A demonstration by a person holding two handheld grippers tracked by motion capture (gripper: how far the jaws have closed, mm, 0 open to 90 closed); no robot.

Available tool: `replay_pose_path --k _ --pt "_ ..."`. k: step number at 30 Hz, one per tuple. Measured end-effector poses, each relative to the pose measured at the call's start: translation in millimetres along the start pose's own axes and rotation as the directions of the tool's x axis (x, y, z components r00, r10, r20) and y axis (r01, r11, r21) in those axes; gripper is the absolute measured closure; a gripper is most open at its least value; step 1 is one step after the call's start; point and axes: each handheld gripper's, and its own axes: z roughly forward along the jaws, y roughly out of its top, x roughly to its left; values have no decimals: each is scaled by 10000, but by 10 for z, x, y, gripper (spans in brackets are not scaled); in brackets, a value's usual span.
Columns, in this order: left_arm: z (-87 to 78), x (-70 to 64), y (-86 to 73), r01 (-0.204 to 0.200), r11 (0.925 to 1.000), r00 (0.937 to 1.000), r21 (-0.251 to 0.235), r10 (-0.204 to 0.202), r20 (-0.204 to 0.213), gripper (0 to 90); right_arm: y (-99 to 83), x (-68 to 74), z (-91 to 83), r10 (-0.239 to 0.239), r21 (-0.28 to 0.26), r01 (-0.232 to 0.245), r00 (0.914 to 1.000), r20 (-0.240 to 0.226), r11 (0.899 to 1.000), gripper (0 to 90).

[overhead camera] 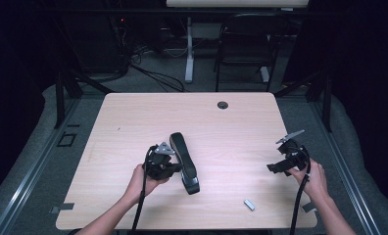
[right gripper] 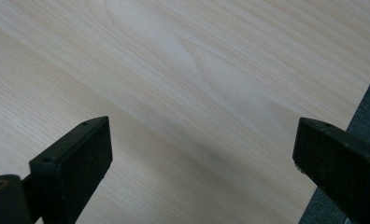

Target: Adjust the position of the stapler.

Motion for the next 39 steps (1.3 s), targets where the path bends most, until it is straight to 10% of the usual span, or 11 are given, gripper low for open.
replay_pose_path --k 14,39 --pt "189 -104 144 -688 9972 9976 -282 686 -63 900 16 -1 18 97 460 -91 9999 -133 9989 45" --pt "376 -94 320 -607 9963 9975 -609 627 327 858 392 304 -53 176 -320 -219 9916 -1282 9992 43"
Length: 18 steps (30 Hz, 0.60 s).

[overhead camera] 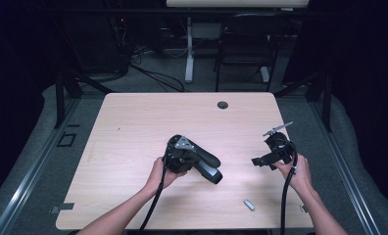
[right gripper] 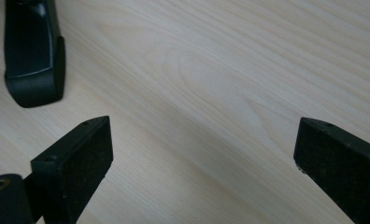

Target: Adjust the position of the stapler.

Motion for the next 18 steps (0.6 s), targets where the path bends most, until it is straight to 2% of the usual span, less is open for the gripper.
replay_pose_path --k 3,4,8,9,10,15,16,18 --pt "-39 17 7 -50 10000 9998 27 50 215 812 33 84 -18 -117 -232 112 9998 -184 9997 43" --pt "-65 20 9 -120 9998 9996 126 116 269 723 57 139 -42 -304 -291 296 9991 -284 9991 43" --pt "-131 32 6 -183 9995 9995 265 176 248 505 85 233 -78 -438 -497 417 9982 -421 9979 43" --pt "-195 55 -2 -127 9997 9996 198 122 262 463 92 256 -88 -484 -509 462 9979 -436 9976 44" --pt "-195 55 -2 -127 9997 9996 198 122 262 438 100 275 -93 -560 -562 534 9974 -446 9970 48" --pt "-439 117 -48 113 9998 9998 -152 -111 156 332 143 361 -125 -647 -702 599 9956 -678 9957 48" --pt "-439 117 -48 113 9998 9998 -152 -111 156 310 143 361 -125 -647 -702 599 9956 -678 9957 48" --pt "-547 173 -88 250 9991 9996 -330 -253 -105 268 178 406 -135 -745 -837 674 9937 -842 9942 48"
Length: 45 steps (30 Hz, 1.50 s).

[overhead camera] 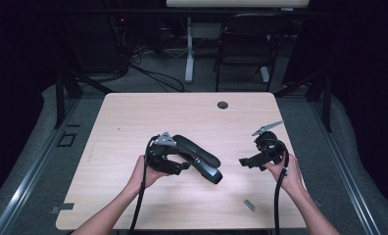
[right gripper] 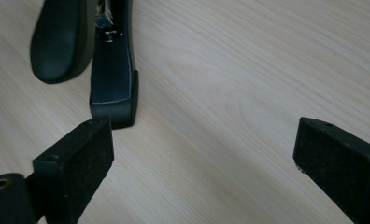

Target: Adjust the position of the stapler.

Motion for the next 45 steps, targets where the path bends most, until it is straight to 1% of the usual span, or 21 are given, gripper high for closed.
replay_pose_path --k 1,3,4,5,6,7,9,13,14,15,16,17,20,21,29,31,40,41,42,43,45 --pt "0 0 0 0 10000 10000 0 0 0 250 15 19 7 -32 -111 32 10000 -17 9999 48" --pt "-74 107 -24 343 9991 9988 -233 -351 -342 210 58 55 17 -126 -88 124 9998 -170 9999 48" --pt "-74 107 -24 343 9991 9988 -233 -351 -342 188 58 55 17 -126 -88 124 9998 -170 9999 48" --pt "-106 191 -32 568 9978 9974 -347 -583 -426 172 114 106 50 -246 -107 243 9993 -284 9996 48" --pt "-106 191 -32 568 9978 9974 -347 -583 -426 166 134 128 63 -297 -118 293 9990 -340 9995 48" --pt "-128 265 -42 693 9968 9960 -408 -714 -538 157 159 163 86 -369 -173 362 9985 -414 9992 49" --pt "-133 329 -62 912 9942 9931 -564 -950 -688 143 210 229 116 -582 -127 577 9972 -469 9983 48" --pt "-140 416 -92 1159 9919 9891 -529 -1201 -857 98 292 327 147 -736 -180 724 9945 -746 9972 49" --pt "-140 466 -117 1276 9903 9858 -555 -1328 -1025 90 358 399 172 -925 -275 903 9917 -896 9955 57" --pt "-140 466 -117 1276 9903 9858 -555 -1328 -1025 82 358 399 172 -925 -275 903 9917 -896 9955 57" --pt "-144 503 -129 1363 9896 9849 -462 -1404 -1017 71 414 468 195 -1025 -347 994 9896 -1009 9944 60" --pt "-142 542 -148 1559 9864 9812 -524 -1607 -1067 66 433 494 204 -1076 -354 1045 9888 -1031 9939 60" --pt "-140 579 -163 1688 9843 9786 -512 -1736 -1105 53 477 555 235 -1208 -397 1169 9860 -1148 9923 63" --pt "-144 593 -166 1679 9847 9786 -465 -1722 -1126 45 511 609 274 -1335 -340 1303 9836 -1215 9909 63" --pt "-112 658 -195 1853 9822 9754 -300 -1876 -1156 6 579 719 417 -1468 -67 1472 9808 -1279 9891 70" --pt "-105 664 -201 1896 9815 9746 -282 -1916 -1161 4 601 769 485 -1590 148 1622 9788 -1292 9866 105" --pt "-102 664 -199 1838 9828 9768 -190 -1848 -1086 4 620 838 614 -1568 535 1626 9827 -984 9852 165" --pt "-100 663 -198 1812 9833 9774 -171 -1820 -1073 4 622 867 653 -1691 616 1748 9816 -884 9827 247" --pt "-100 663 -198 1812 9833 9774 -171 -1820 -1073 4 622 867 653 -1691 616 1748 9816 -884 9827 247" --pt "-92 662 -201 1832 9829 9772 -159 -1838 -1059 4 625 890 686 -1736 730 1794 9816 -798 9811 312" --pt "-87 663 -203 1836 9829 9774 -134 -1839 -1042 4 624 908 719 -1740 768 1797 9819 -748 9807 379"
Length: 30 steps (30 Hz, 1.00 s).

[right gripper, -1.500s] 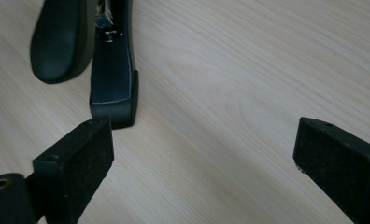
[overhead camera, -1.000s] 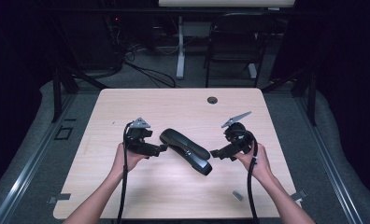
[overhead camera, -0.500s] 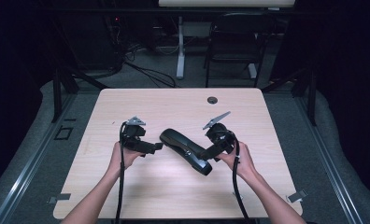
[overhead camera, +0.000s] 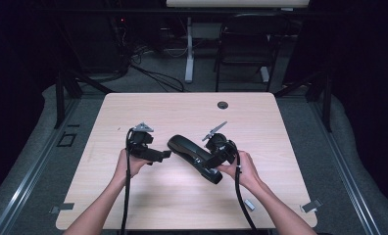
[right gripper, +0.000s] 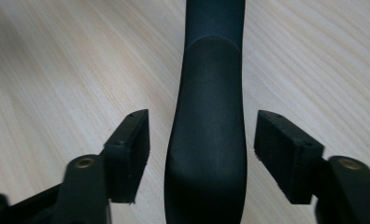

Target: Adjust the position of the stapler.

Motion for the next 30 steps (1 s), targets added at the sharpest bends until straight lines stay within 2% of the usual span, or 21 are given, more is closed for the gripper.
replay_pose_path --k 2,4,5,6,7,11,12,15,18,30 --pt "4 2 -1 -45 10000 10000 30 45 0 5 5 11 26 -31 90 30 9999 165 10000 449" --pt "7 4 -1 -40 10000 10000 55 40 15 5 9 12 29 -110 192 105 9996 249 9998 471" --pt "7 5 -1 -44 10000 10000 62 44 16 5 8 19 40 -106 111 103 9994 330 9999 536" --pt "5 7 1 -61 9999 10000 103 61 32 5 6 23 44 -90 54 88 9997 247 9999 544" --pt "6 8 0 -53 9999 10000 106 52 56 6 13 29 42 -238 164 233 9991 339 9996 548" --pt "9 11 -3 -55 10000 10000 75 55 43 6 7 36 48 -228 78 225 9991 351 9997 550" --pt "9 16 -5 -53 10000 10000 79 53 28 6 8 33 41 -483 190 476 9981 391 9987 549" --pt "8 21 -7 -76 9999 10000 104 76 18 6 7 29 37 -596 239 588 9975 377 9980 548" --pt "16 26 -9 -50 9999 10000 116 49 25 6 -11 2 42 -906 44 906 9957 172 9959 551" --pt "24 32 -19 -143 9998 9998 149 141 134 6 -24 -19 34 -1345 6 1345 9909 -108 9909 552"
